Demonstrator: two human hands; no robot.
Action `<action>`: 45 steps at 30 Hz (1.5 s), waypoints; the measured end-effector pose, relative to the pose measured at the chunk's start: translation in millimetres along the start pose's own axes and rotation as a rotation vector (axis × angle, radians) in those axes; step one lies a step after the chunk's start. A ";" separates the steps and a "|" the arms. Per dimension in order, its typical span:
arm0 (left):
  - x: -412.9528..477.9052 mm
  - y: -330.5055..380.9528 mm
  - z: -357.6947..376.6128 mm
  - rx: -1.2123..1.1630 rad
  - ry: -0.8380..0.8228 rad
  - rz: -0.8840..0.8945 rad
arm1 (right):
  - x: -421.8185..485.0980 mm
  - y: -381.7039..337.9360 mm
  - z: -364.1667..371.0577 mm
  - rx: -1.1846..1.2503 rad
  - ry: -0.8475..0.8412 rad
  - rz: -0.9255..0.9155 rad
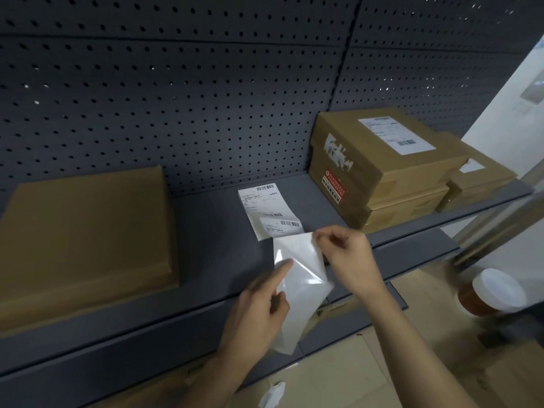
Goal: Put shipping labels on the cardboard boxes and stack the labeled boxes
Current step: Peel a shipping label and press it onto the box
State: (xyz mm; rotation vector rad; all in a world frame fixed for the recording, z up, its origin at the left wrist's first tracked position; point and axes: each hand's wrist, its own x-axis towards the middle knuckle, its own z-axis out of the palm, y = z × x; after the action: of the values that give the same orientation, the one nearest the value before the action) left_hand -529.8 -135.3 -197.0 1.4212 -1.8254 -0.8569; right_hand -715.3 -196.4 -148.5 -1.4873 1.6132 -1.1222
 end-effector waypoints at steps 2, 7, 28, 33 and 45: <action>1.9 1.4 -3.5 0.070 -0.052 -0.022 | 14.0 -6.1 -1.1 -0.014 0.040 0.000; 4.7 4.1 -9.0 0.128 -0.125 -0.134 | 48.7 -23.9 -6.6 -0.041 0.146 -0.006; 6.4 1.9 -16.7 0.267 -0.183 -0.236 | 60.6 -101.1 -18.0 -0.111 0.493 -0.254; 4.9 6.7 -20.4 0.329 -0.189 -0.184 | 55.3 -107.0 -18.2 -0.029 0.490 -0.284; 2.7 41.9 -113.9 -0.295 0.165 -0.233 | 5.6 -123.7 34.7 0.094 0.248 -0.565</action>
State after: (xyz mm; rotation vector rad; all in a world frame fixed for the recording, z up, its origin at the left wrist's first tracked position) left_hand -459.8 -140.9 -97.9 1.4799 -1.3659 -1.0434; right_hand -633.2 -205.1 -49.9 -1.8572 1.2951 -1.7223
